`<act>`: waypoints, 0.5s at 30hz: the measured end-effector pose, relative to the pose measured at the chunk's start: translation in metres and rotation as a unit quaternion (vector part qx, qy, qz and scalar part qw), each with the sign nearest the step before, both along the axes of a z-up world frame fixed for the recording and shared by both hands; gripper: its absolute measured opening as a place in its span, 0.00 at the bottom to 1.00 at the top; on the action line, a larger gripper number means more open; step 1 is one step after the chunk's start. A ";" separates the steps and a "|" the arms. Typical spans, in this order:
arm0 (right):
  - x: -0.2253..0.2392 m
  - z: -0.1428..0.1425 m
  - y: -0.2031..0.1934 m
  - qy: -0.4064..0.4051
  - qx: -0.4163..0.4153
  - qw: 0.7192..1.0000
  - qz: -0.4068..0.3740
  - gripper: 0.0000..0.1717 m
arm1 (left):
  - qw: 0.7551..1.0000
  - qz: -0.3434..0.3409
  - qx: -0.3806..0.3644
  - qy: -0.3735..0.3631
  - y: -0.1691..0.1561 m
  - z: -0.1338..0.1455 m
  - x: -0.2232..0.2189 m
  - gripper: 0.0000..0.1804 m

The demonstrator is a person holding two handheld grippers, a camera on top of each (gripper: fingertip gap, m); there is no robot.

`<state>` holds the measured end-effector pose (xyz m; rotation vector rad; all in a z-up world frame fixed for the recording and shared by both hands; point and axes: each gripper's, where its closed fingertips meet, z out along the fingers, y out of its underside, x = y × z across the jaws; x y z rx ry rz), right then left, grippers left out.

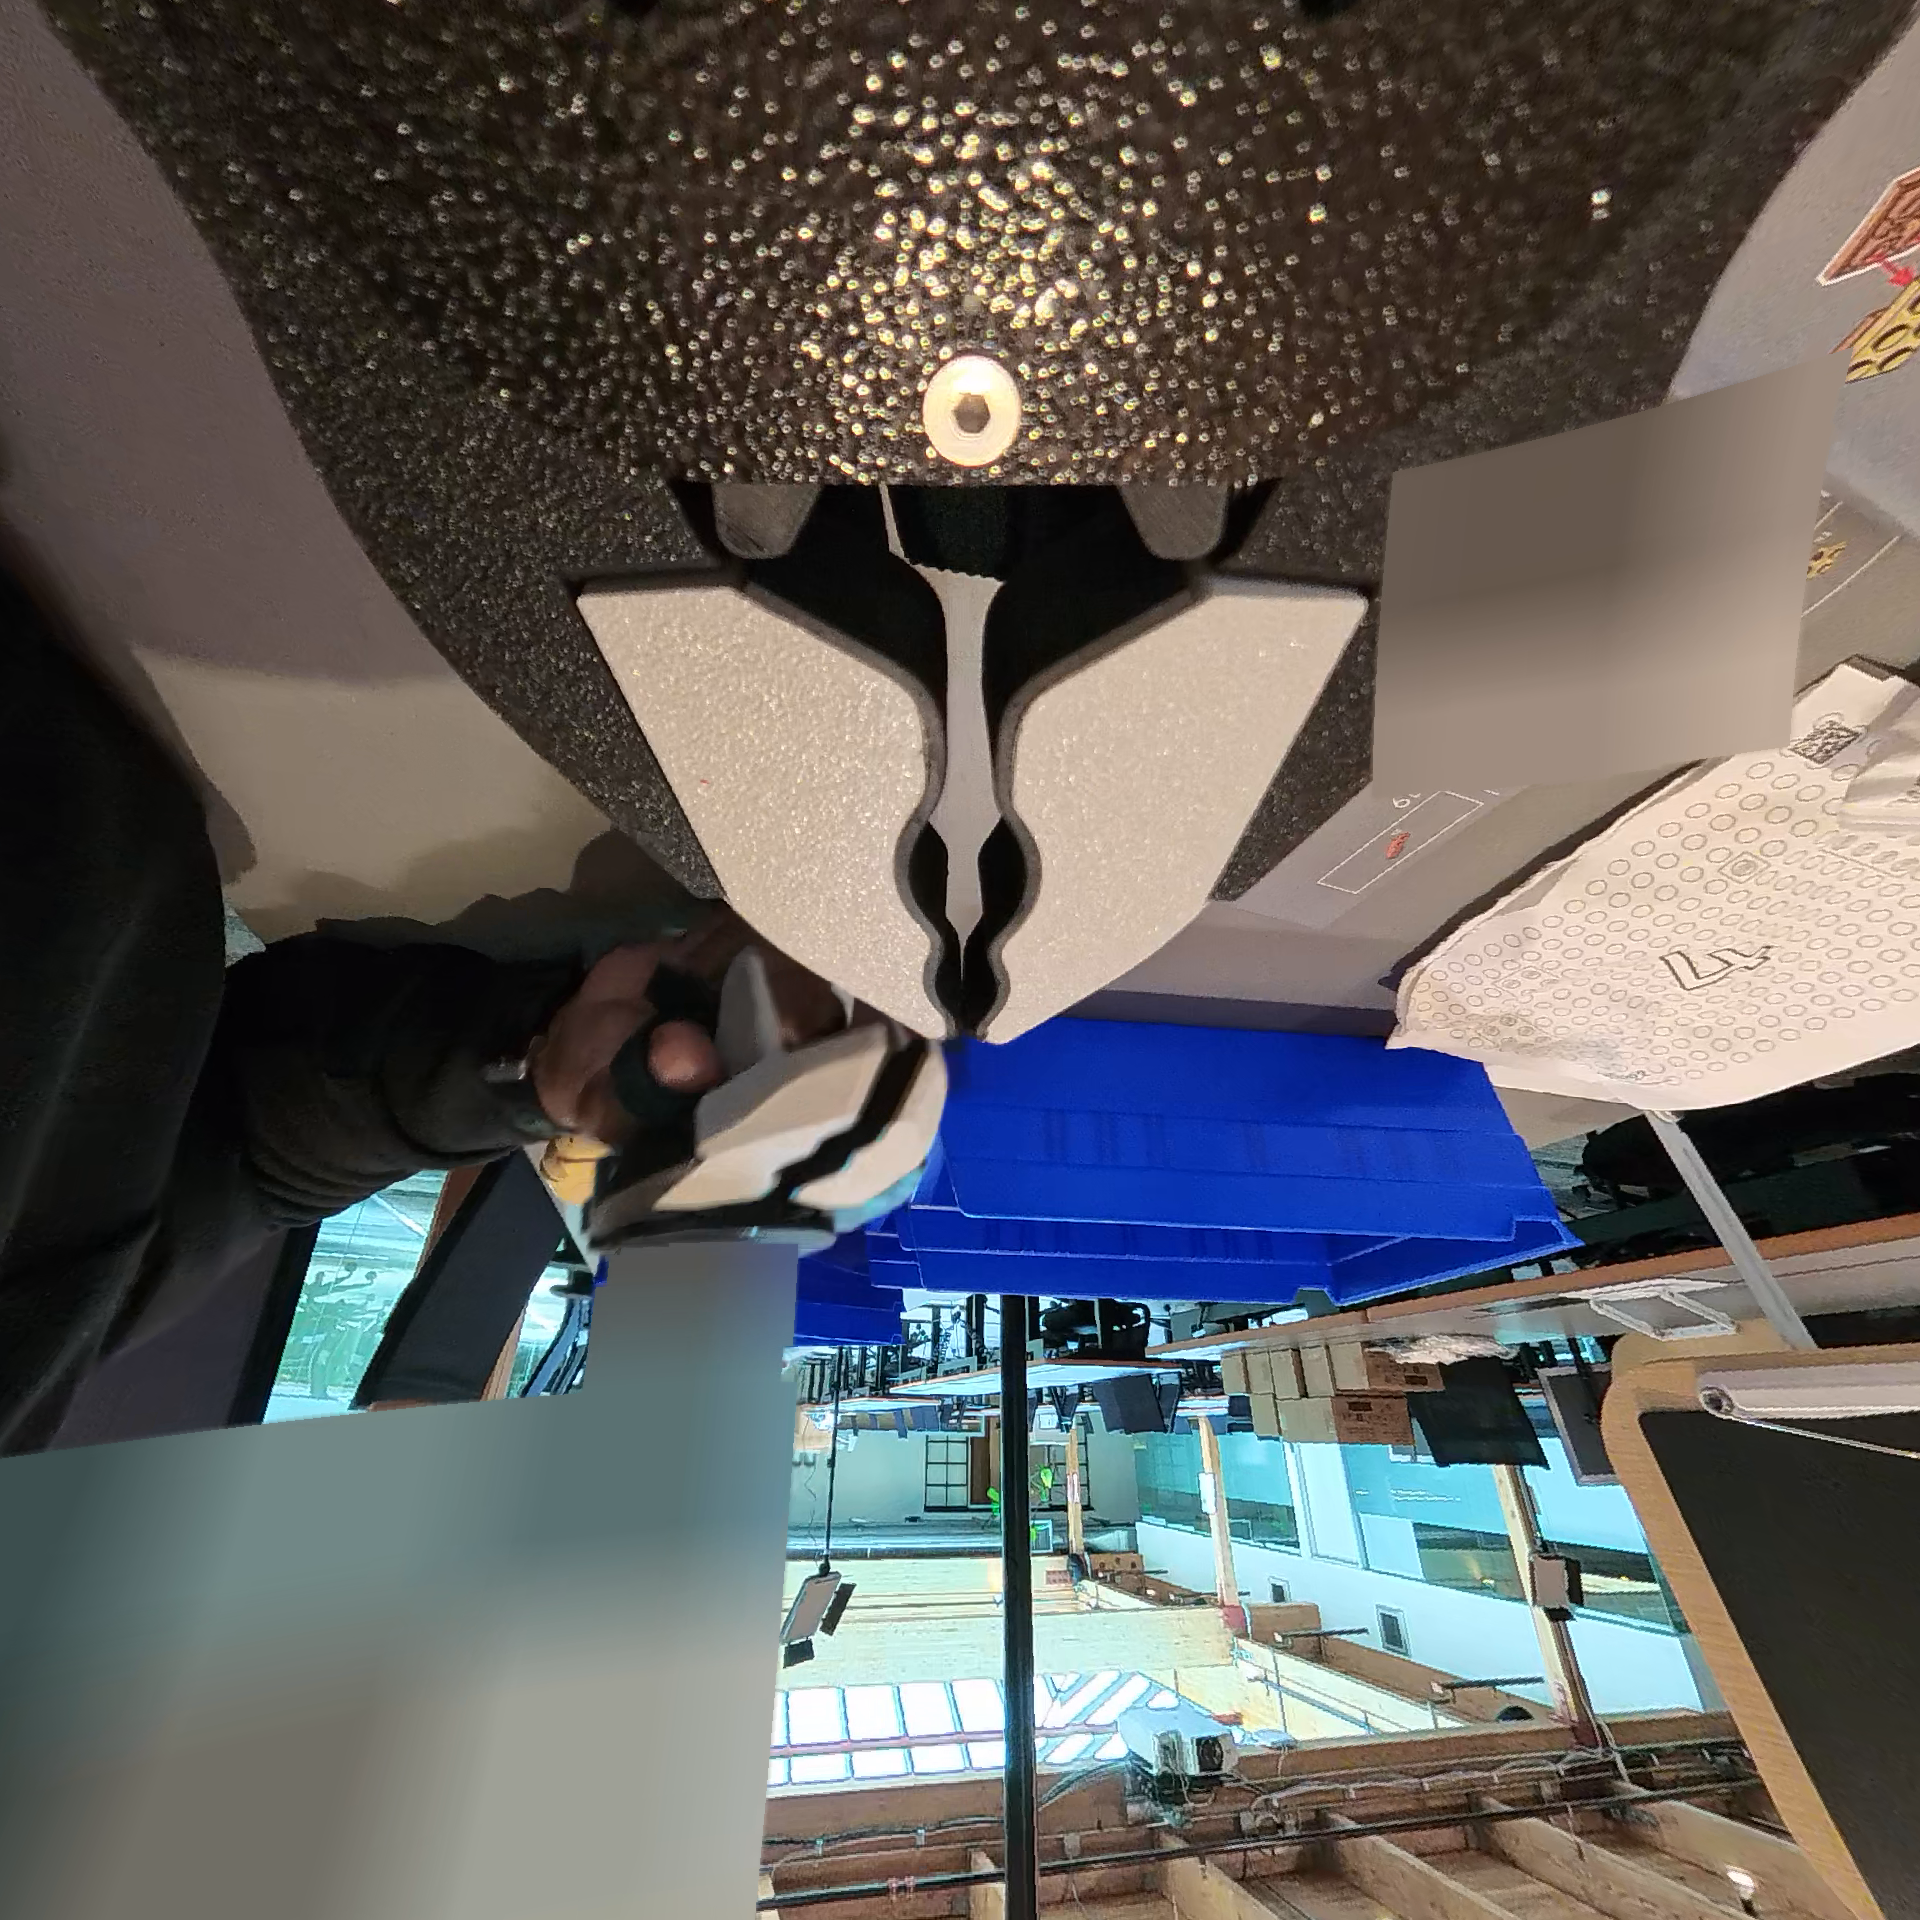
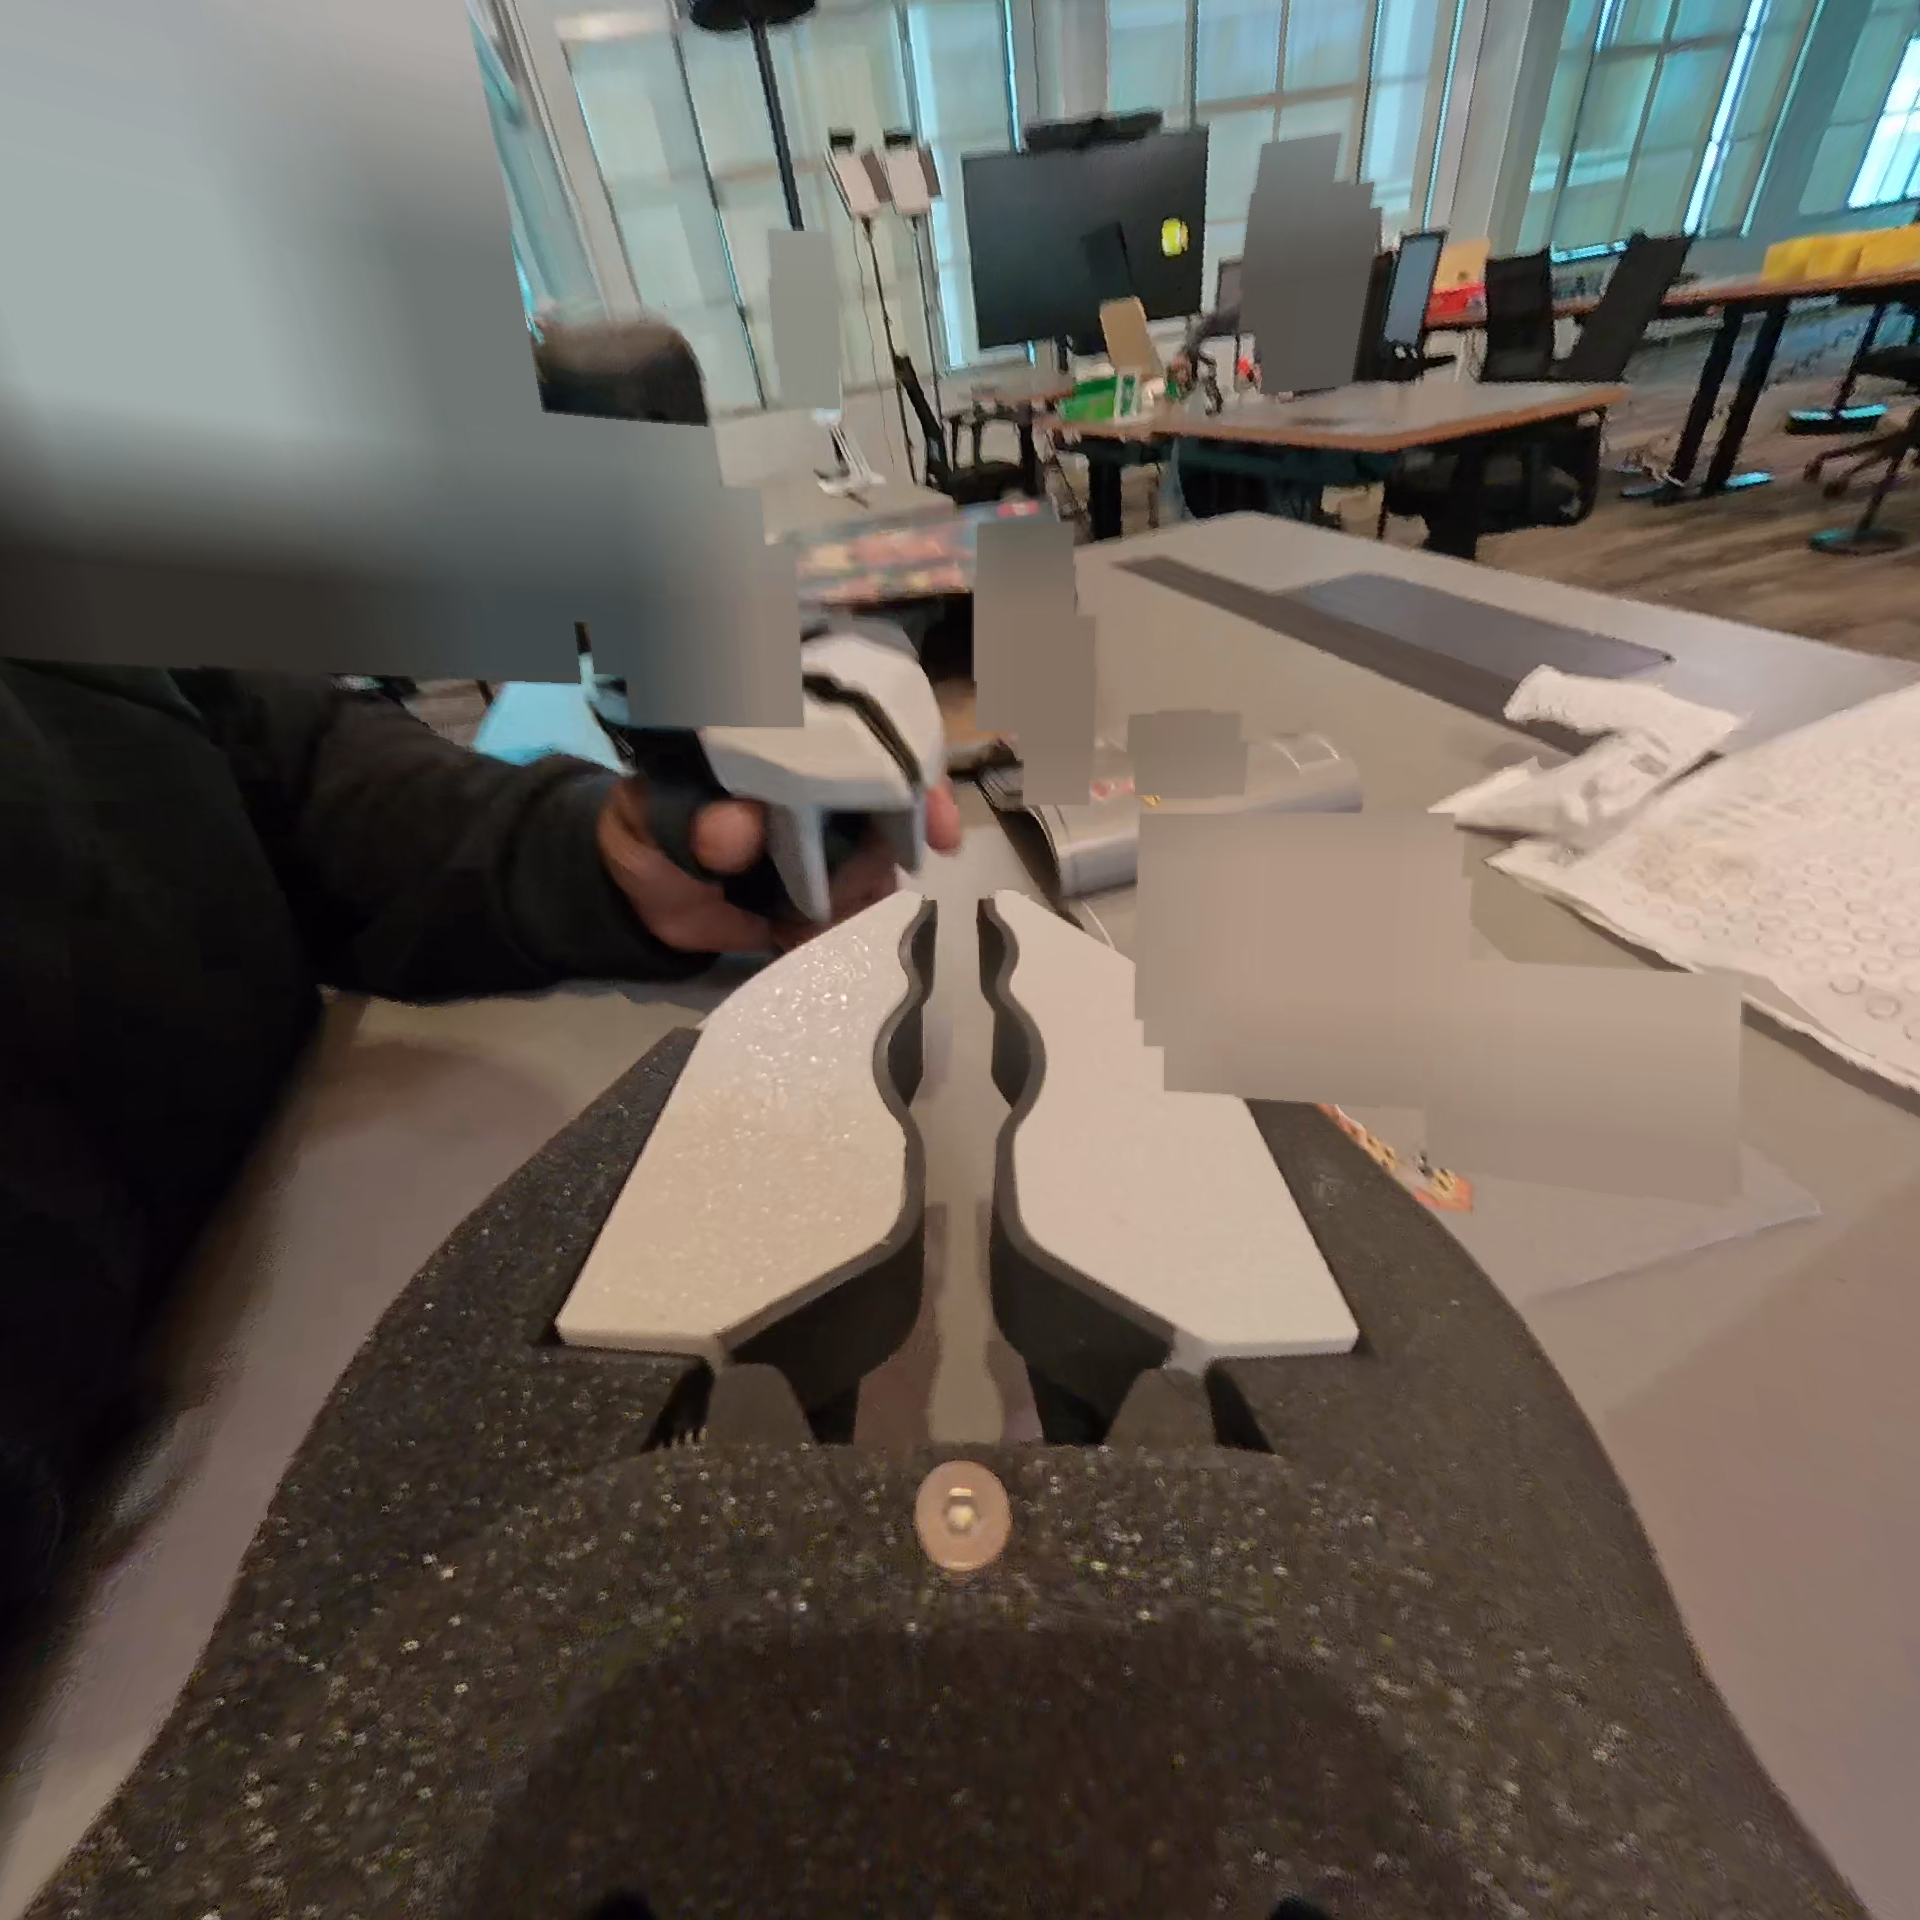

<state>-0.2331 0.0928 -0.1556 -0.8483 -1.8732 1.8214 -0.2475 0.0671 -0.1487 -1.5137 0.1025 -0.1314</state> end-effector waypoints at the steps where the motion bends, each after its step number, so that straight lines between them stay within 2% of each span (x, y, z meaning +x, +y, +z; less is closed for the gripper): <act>1: 0.005 0.015 -0.001 0.008 -0.010 1.000 0.004 0.05 | 1.000 0.001 -0.002 0.002 0.000 0.000 0.000 0.00; 3: 0.016 0.054 0.011 0.045 0.000 0.999 -0.014 0.05 | 1.000 0.003 -0.003 0.006 0.001 -0.001 0.000 0.00; 4: 0.018 0.074 0.026 0.057 0.022 0.997 -0.048 0.04 | 1.000 0.002 -0.005 0.008 0.001 -0.001 0.001 0.00; 6: 0.023 0.109 0.067 0.059 0.068 0.989 -0.116 0.05 | 1.000 0.005 -0.005 0.014 0.001 -0.001 0.002 0.00; 8: 0.016 0.124 0.119 0.031 0.148 0.971 -0.186 0.05 | 1.000 0.006 -0.007 0.022 0.001 -0.002 0.003 0.00; 10: -0.005 0.111 0.183 -0.032 0.251 0.936 -0.246 0.06 | 1.000 0.004 -0.011 0.027 0.002 -0.004 0.005 0.00; 13: -0.033 0.040 0.260 -0.243 0.310 0.888 -0.238 0.12 | 0.999 0.001 -0.016 0.035 0.003 -0.005 0.007 0.00; 15: -0.043 -0.008 0.284 -0.353 0.304 0.861 -0.203 0.12 | 0.999 0.001 -0.019 0.038 0.004 -0.006 0.008 0.00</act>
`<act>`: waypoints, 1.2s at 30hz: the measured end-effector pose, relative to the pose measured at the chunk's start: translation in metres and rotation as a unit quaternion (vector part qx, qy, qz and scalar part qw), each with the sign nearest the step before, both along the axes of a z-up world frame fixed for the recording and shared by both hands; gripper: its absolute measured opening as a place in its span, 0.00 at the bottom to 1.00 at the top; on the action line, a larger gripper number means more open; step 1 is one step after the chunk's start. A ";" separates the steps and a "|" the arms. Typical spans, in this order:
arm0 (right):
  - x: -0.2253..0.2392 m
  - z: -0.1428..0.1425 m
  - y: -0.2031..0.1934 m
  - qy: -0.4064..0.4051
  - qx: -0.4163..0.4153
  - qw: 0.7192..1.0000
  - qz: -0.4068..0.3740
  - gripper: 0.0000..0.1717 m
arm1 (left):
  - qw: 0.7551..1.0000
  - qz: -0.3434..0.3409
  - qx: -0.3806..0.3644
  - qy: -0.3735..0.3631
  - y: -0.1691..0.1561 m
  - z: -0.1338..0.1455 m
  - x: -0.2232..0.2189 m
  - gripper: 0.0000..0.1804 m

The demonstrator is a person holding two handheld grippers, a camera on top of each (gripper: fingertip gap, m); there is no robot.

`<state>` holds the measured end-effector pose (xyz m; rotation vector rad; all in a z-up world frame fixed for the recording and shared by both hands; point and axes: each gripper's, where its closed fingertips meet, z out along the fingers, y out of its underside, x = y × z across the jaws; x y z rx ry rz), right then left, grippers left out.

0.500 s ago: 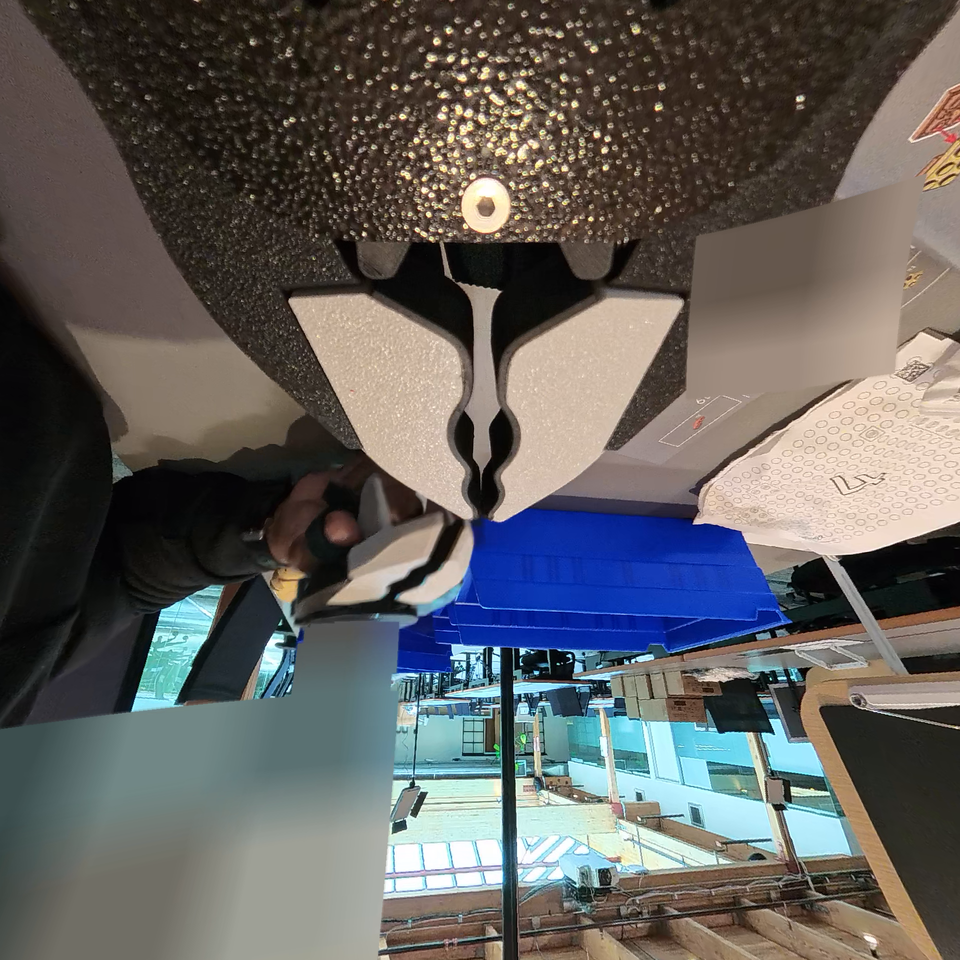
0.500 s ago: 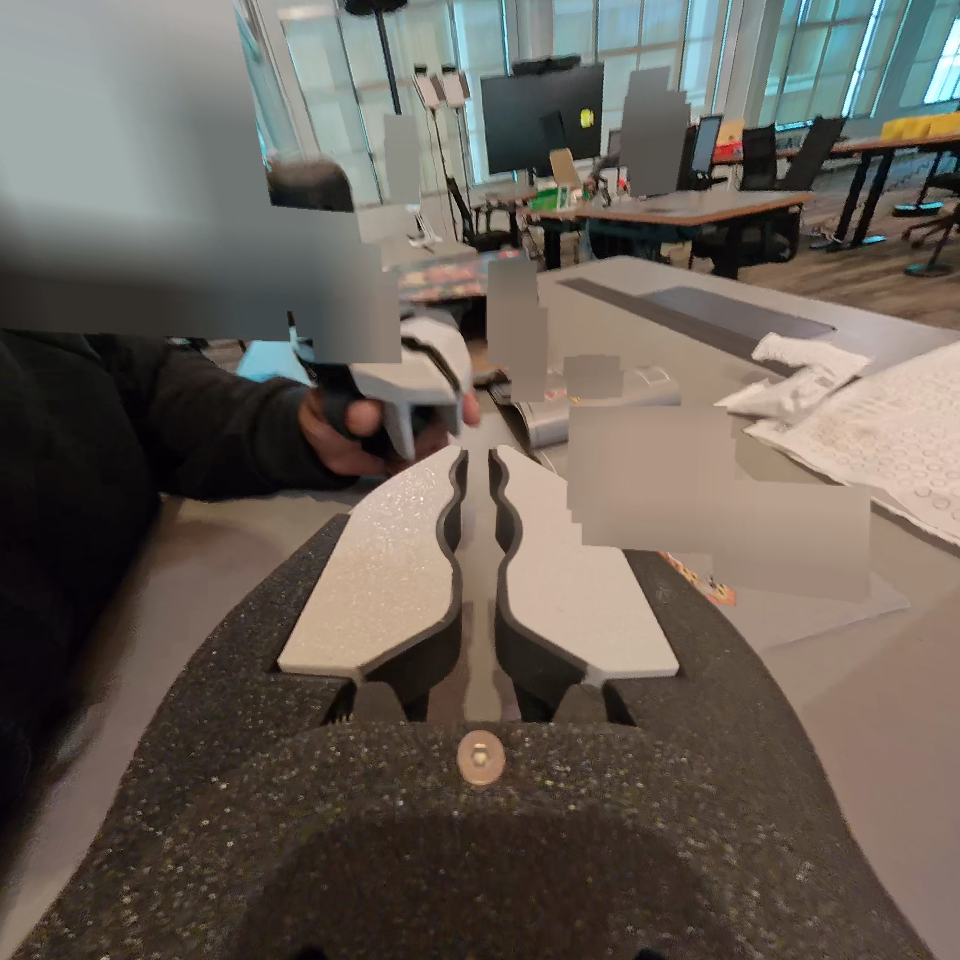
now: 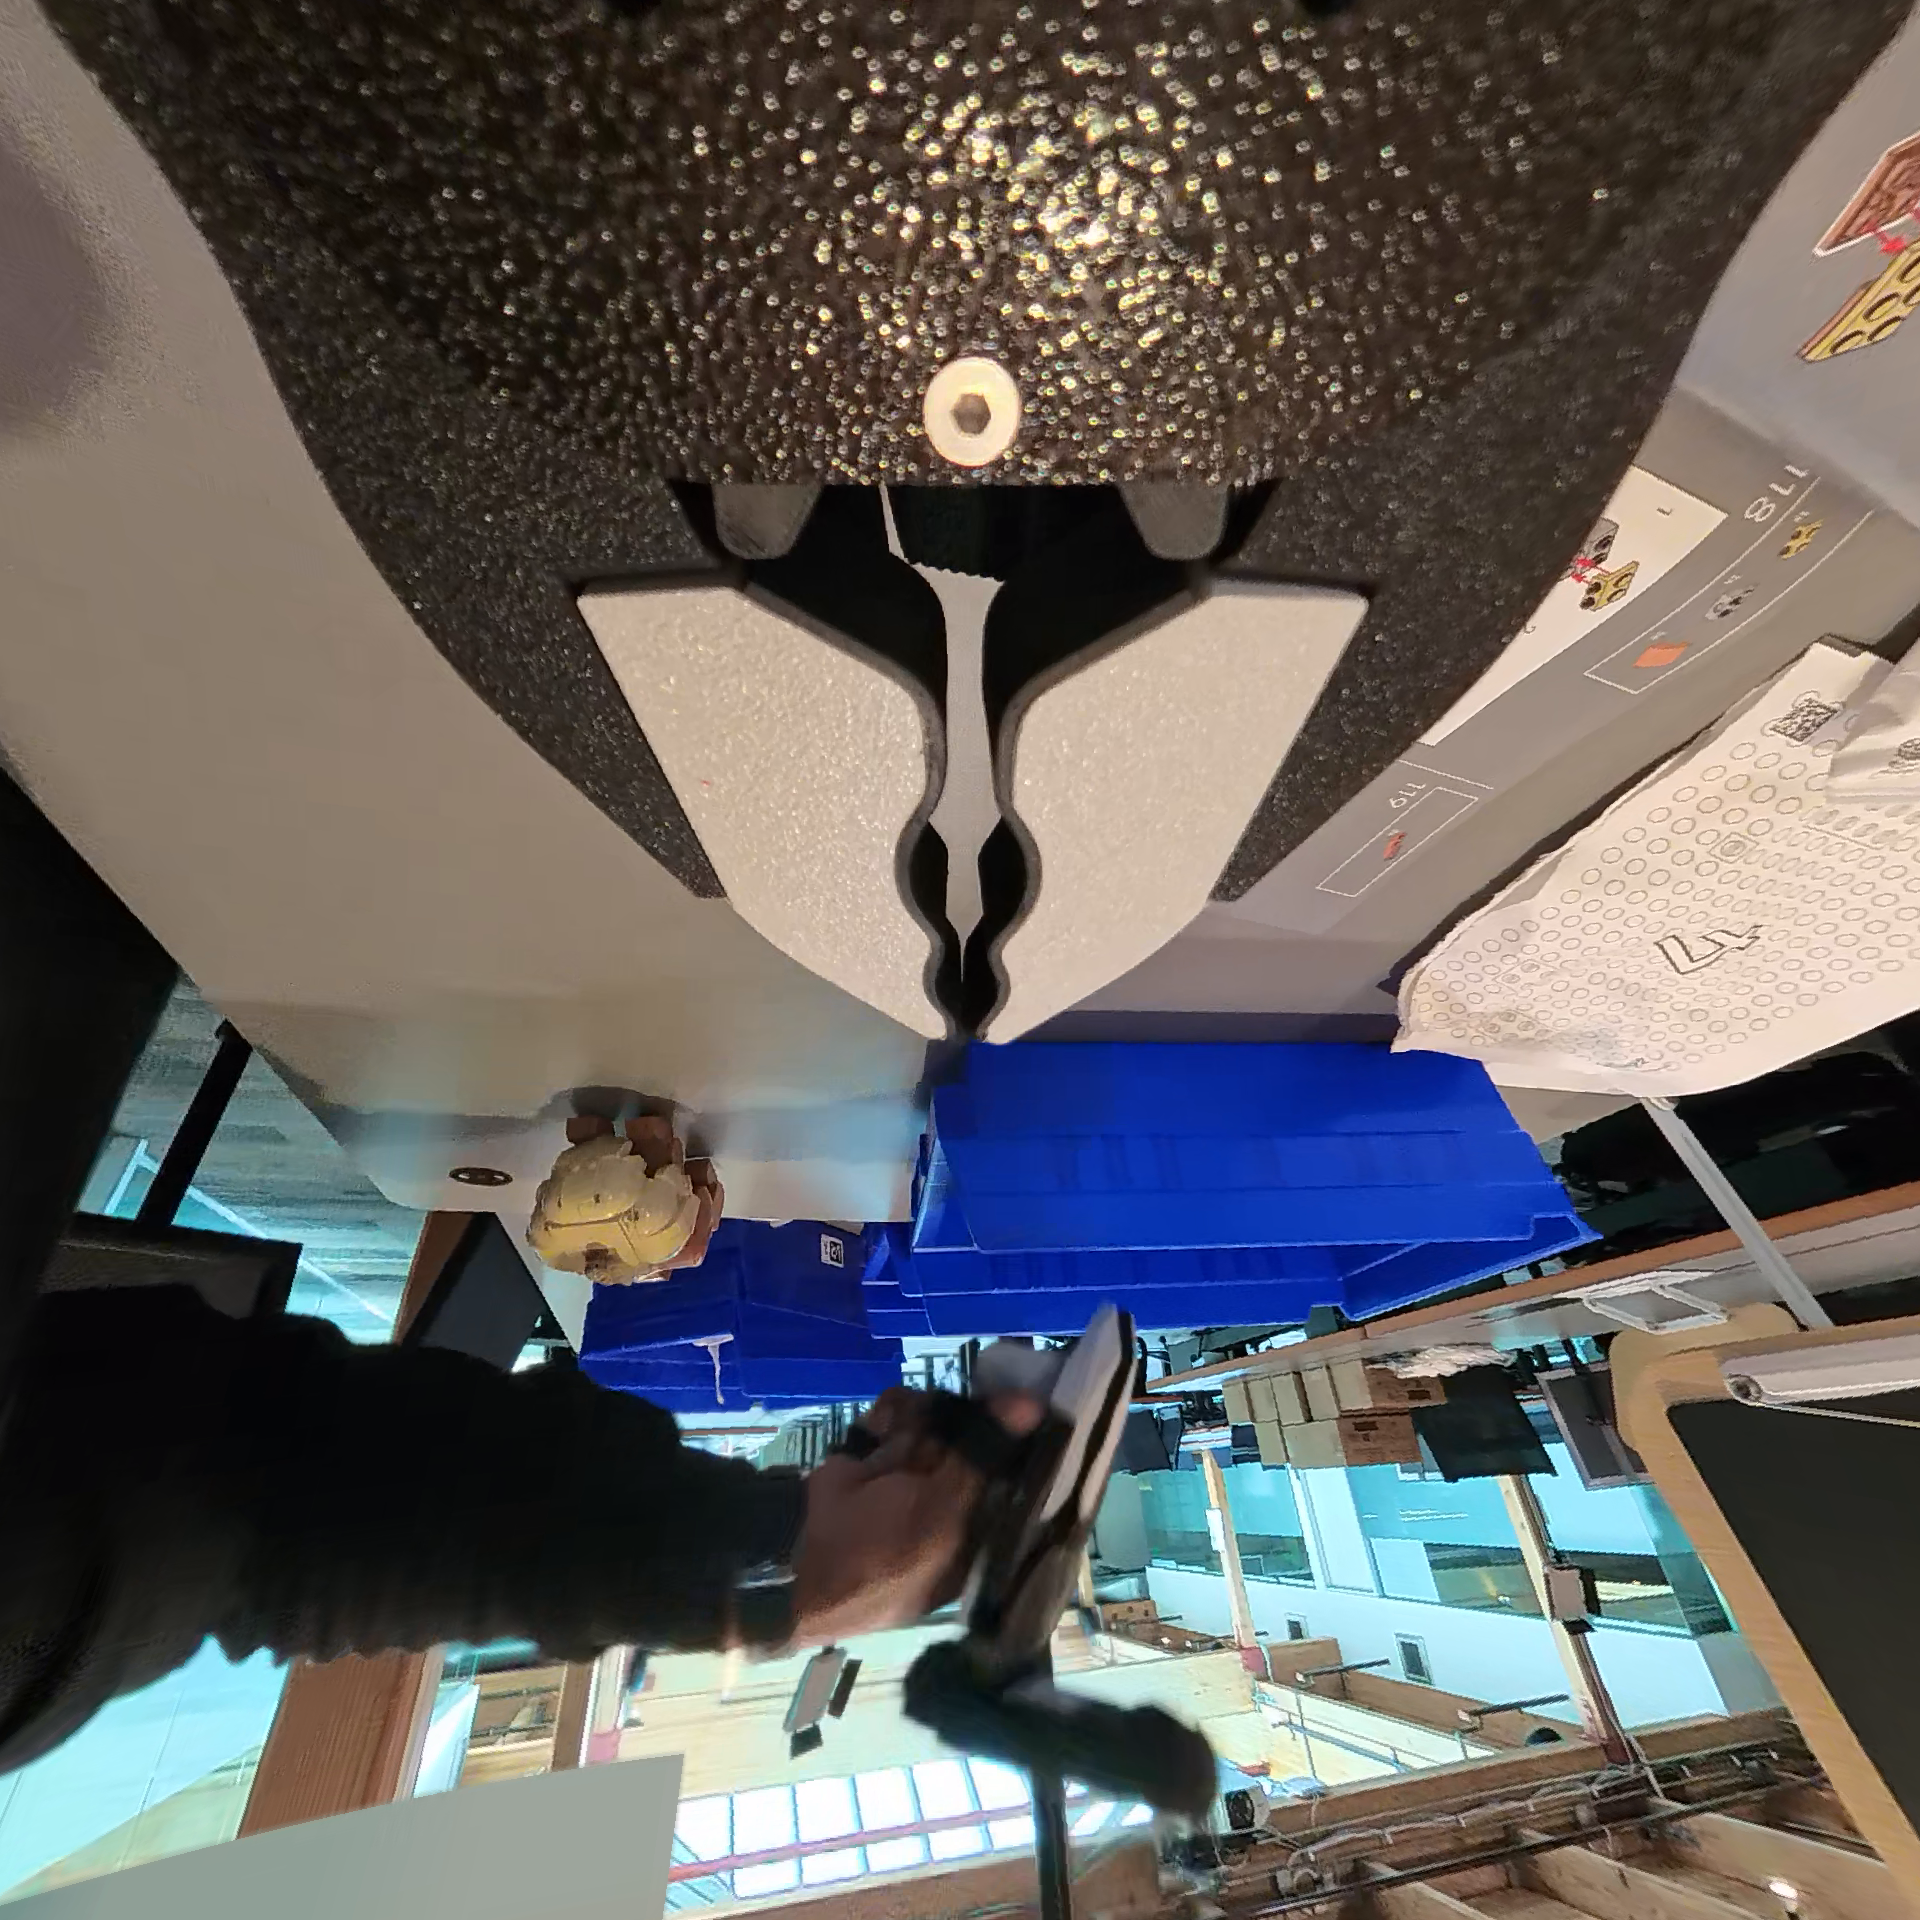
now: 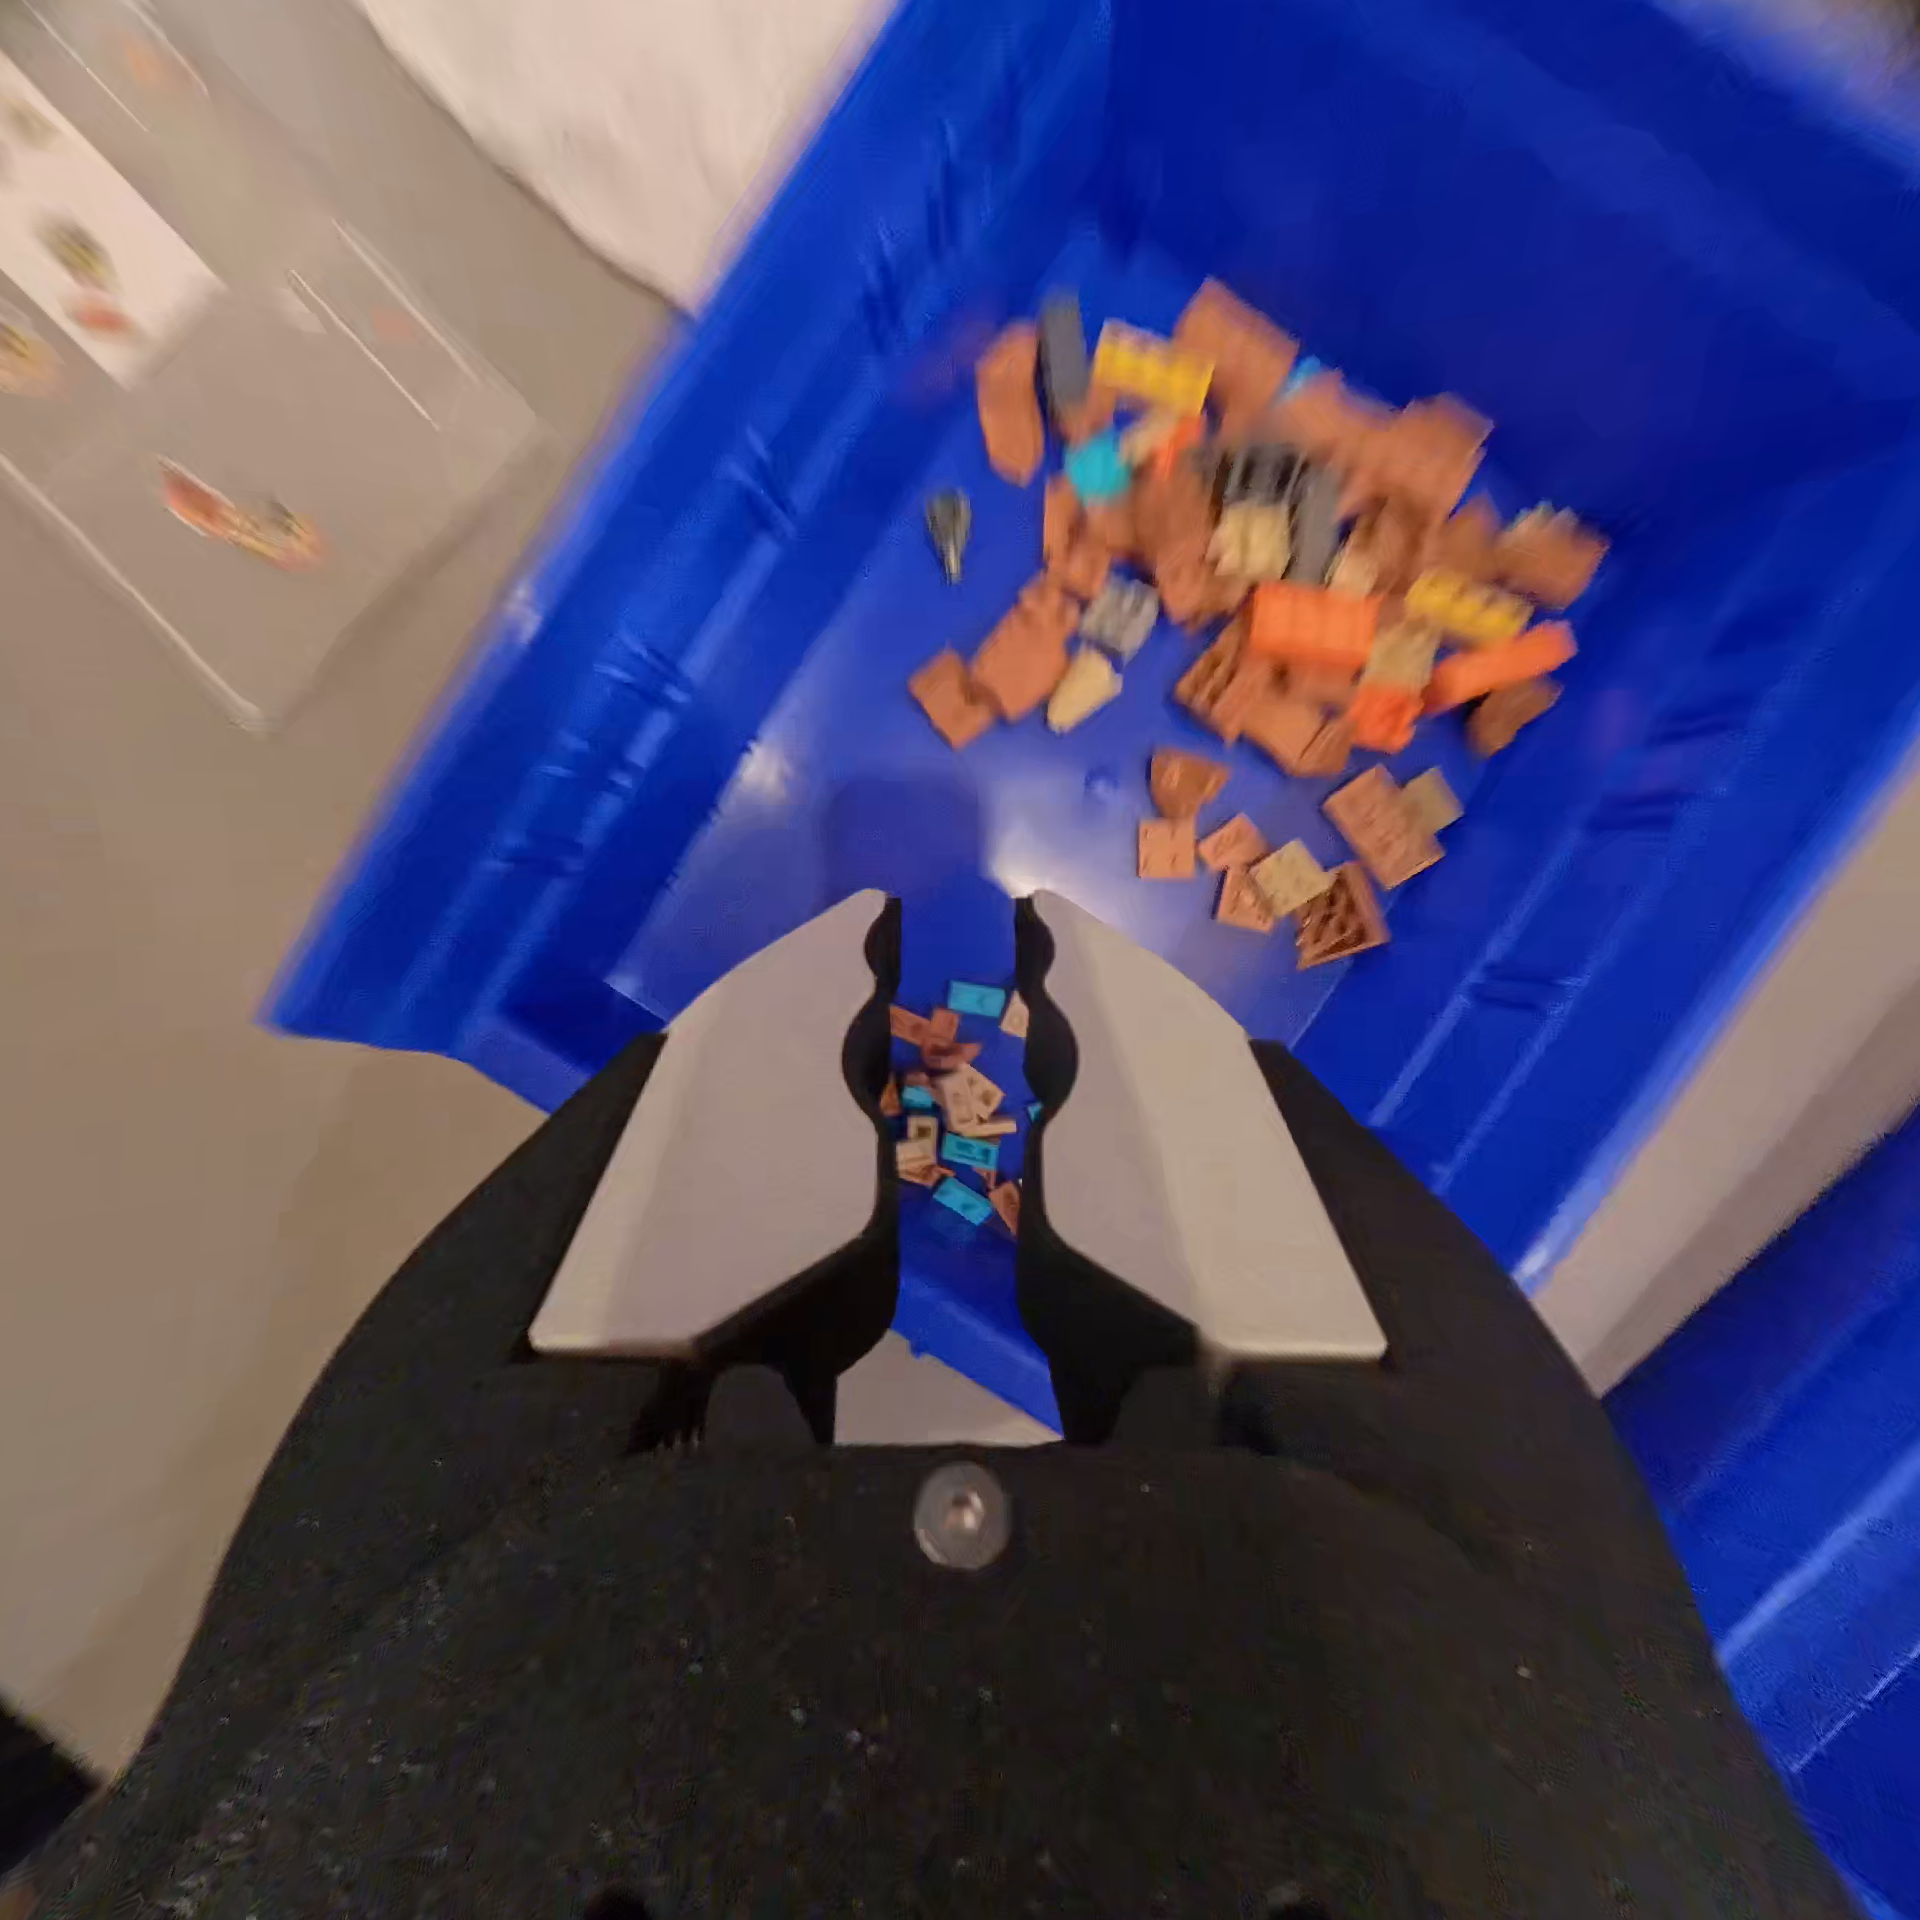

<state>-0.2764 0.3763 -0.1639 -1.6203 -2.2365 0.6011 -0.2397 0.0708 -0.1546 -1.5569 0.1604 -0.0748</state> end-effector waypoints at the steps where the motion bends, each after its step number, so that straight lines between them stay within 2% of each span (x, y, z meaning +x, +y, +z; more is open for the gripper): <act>1: -0.003 -0.021 0.008 -0.047 -0.004 0.999 -0.002 0.13 | 1.000 0.000 0.000 0.001 0.000 0.000 0.000 0.00; 4: -0.011 -0.062 0.031 -0.117 0.032 0.993 -0.011 0.15 | 1.000 0.000 0.000 0.004 0.000 0.000 0.001 0.00; 8: -0.018 -0.083 0.045 -0.136 0.053 0.989 -0.021 0.15 | 1.000 -0.002 -0.001 0.004 0.000 -0.001 0.001 0.00; 21: -0.031 -0.098 0.058 -0.145 0.068 0.986 -0.047 0.18 | 1.000 -0.004 0.002 -0.005 0.000 0.001 0.000 0.00; 23: -0.031 -0.098 0.058 -0.153 0.054 0.985 -0.054 0.16 | 1.000 -0.004 0.002 -0.005 0.000 0.001 0.000 0.00; 25: -0.031 -0.099 0.057 -0.158 0.040 0.985 -0.059 0.10 | 1.000 -0.004 0.001 -0.005 0.000 0.000 0.000 0.00; 29: -0.029 -0.099 0.055 -0.160 0.037 0.985 -0.061 0.10 | 1.000 -0.004 0.001 -0.003 0.000 0.000 0.001 0.00; 31: -0.026 -0.094 0.053 -0.150 0.030 0.986 -0.060 0.10 | 1.000 -0.004 0.000 -0.003 0.000 0.000 0.001 0.00; 33: -0.026 -0.077 0.045 -0.113 0.003 0.992 -0.060 0.10 | 1.000 -0.004 0.001 -0.004 0.000 0.000 0.001 0.00; 35: -0.027 -0.039 0.017 -0.032 -0.067 0.997 -0.028 0.09 | 1.000 -0.003 0.001 -0.005 0.000 0.001 0.000 0.00; 36: -0.027 -0.012 -0.003 0.025 -0.112 0.993 -0.007 0.09 | 1.000 -0.003 0.001 -0.005 0.000 0.000 0.000 0.00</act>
